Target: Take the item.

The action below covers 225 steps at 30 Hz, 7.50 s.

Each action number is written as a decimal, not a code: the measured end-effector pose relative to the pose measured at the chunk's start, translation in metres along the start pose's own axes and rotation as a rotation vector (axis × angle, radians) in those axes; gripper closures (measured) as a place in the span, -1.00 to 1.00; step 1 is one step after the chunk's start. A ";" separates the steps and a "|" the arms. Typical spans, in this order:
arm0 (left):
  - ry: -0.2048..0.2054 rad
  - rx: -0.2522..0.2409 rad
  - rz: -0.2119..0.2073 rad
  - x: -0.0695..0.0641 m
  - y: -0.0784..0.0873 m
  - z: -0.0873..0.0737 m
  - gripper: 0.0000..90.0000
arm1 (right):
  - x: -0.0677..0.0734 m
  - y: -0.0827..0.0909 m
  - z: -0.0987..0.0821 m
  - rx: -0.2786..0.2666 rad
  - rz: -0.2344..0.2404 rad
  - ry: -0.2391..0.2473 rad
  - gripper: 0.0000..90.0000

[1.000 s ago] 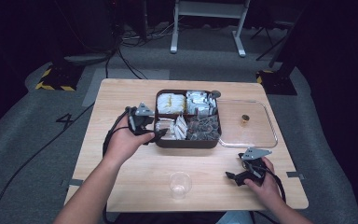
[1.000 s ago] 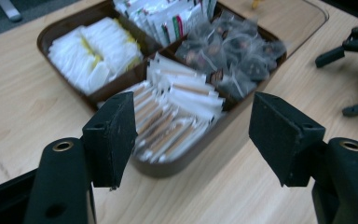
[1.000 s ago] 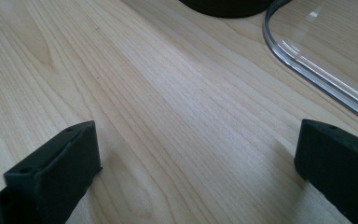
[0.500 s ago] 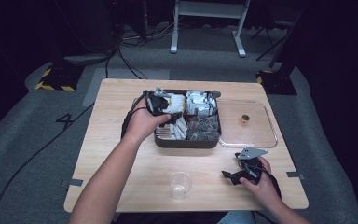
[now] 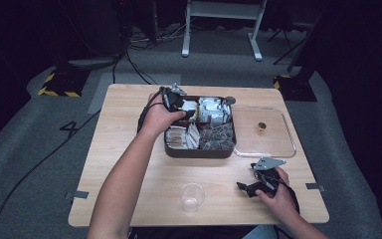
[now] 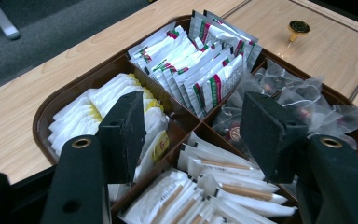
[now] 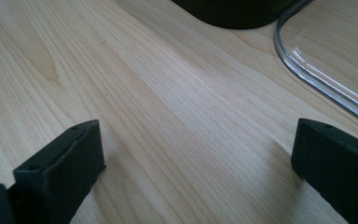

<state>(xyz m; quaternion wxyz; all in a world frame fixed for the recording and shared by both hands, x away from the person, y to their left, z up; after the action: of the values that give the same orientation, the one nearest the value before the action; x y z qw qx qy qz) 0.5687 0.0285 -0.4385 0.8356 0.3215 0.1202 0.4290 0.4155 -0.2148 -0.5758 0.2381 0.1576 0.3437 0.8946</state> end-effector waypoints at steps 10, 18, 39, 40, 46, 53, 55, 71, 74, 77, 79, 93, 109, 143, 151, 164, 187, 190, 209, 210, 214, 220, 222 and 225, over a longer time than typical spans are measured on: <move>0.021 0.023 0.000 0.013 -0.029 -0.007 -0.09 | 0.000 0.000 0.000 -0.001 0.000 -0.002 -0.94; 0.049 0.061 0.004 0.020 -0.048 -0.016 0.03 | 0.000 0.000 0.000 0.000 0.001 -0.003 -0.95; 0.086 0.185 -0.001 0.020 -0.082 -0.039 0.23 | 0.000 0.000 0.000 0.000 0.000 -0.002 -0.94; 0.086 0.185 -0.001 0.020 -0.082 -0.039 0.23 | 0.000 0.000 0.000 0.000 0.000 -0.002 -0.94; 0.074 0.204 0.005 0.017 -0.087 -0.041 0.26 | 0.000 0.000 0.000 0.000 0.000 -0.002 -0.94; 0.081 0.225 0.002 0.020 -0.090 -0.045 0.34 | 0.000 0.000 0.000 -0.002 0.000 -0.004 -0.95; 0.080 0.229 0.000 0.019 -0.091 -0.046 0.42 | 0.000 0.000 0.000 -0.001 0.000 -0.005 -0.94; 0.026 0.251 -0.015 0.010 -0.088 -0.041 0.99 | 0.000 0.000 0.000 0.000 0.001 -0.002 -0.94; 0.030 0.242 -0.007 0.013 -0.086 -0.039 1.00 | 0.000 0.000 0.000 0.000 0.001 -0.002 -0.94; 0.033 0.232 -0.006 0.014 -0.082 -0.036 1.00 | 0.000 0.000 0.000 -0.002 -0.001 -0.003 -0.94; 0.033 0.222 -0.005 0.015 -0.079 -0.033 1.00 | 0.000 0.000 0.000 -0.002 -0.001 -0.003 -0.94; 0.041 0.130 -0.025 0.017 -0.051 -0.009 1.00 | 0.000 0.000 0.000 -0.003 -0.001 -0.001 -0.94; 0.014 0.009 -0.076 0.012 0.003 0.017 1.00 | 0.000 0.000 0.000 -0.003 0.000 -0.002 -0.94; -0.178 -0.132 -0.236 -0.065 0.124 -0.003 1.00 | 0.000 0.000 0.000 0.000 0.000 0.001 -0.94; -0.173 -0.144 -0.280 -0.084 0.139 -0.019 1.00 | 0.000 0.000 0.000 0.000 0.000 0.001 -0.95; -0.198 -0.136 -0.347 -0.117 0.139 -0.053 1.00 | 0.000 0.000 0.000 0.000 0.000 0.000 -0.94; -0.225 -0.141 -0.432 -0.159 0.139 -0.101 1.00 | 0.000 0.000 0.000 -0.001 0.000 0.001 -0.95; -0.237 -0.139 -0.438 -0.163 0.140 -0.103 1.00 | 0.000 0.000 0.000 -0.001 0.000 0.001 -0.95; -0.226 -0.121 -0.476 -0.175 0.137 -0.124 1.00 | 0.000 0.000 0.000 -0.001 0.000 0.001 -0.94; -0.226 -0.121 -0.476 -0.175 0.137 -0.124 0.92 | 0.000 0.000 0.000 0.000 0.000 0.001 -0.95; -0.215 -0.153 -0.454 -0.172 0.137 -0.122 0.59 | 0.000 0.000 0.000 0.000 0.000 0.001 -0.94; -0.213 -0.145 -0.440 -0.170 0.138 -0.124 0.43 | 0.000 0.000 0.000 -0.001 0.000 0.001 -0.95; -0.205 -0.152 -0.426 -0.168 0.137 -0.123 0.32 | 0.000 0.000 0.000 -0.001 0.000 0.001 -0.94; -0.190 -0.157 -0.411 -0.164 0.137 -0.121 0.24 | 0.000 0.000 0.000 -0.001 0.000 0.001 -0.95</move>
<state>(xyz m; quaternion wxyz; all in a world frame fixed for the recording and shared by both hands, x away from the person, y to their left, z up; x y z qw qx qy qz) 0.3242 0.0089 -0.4559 0.9353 0.2635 0.0702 0.2254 0.4155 -0.2148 -0.5758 0.2380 0.1573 0.3435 0.8948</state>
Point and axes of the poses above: each handheld gripper's, and its own axes: y roughly backward along the jaws, z roughly out of its top, x roughly to its left, the point moved 10 cm from there along -y, roughly forward along the jaws, and after that the axes turned 10 degrees about z, right-handed, at the moved point
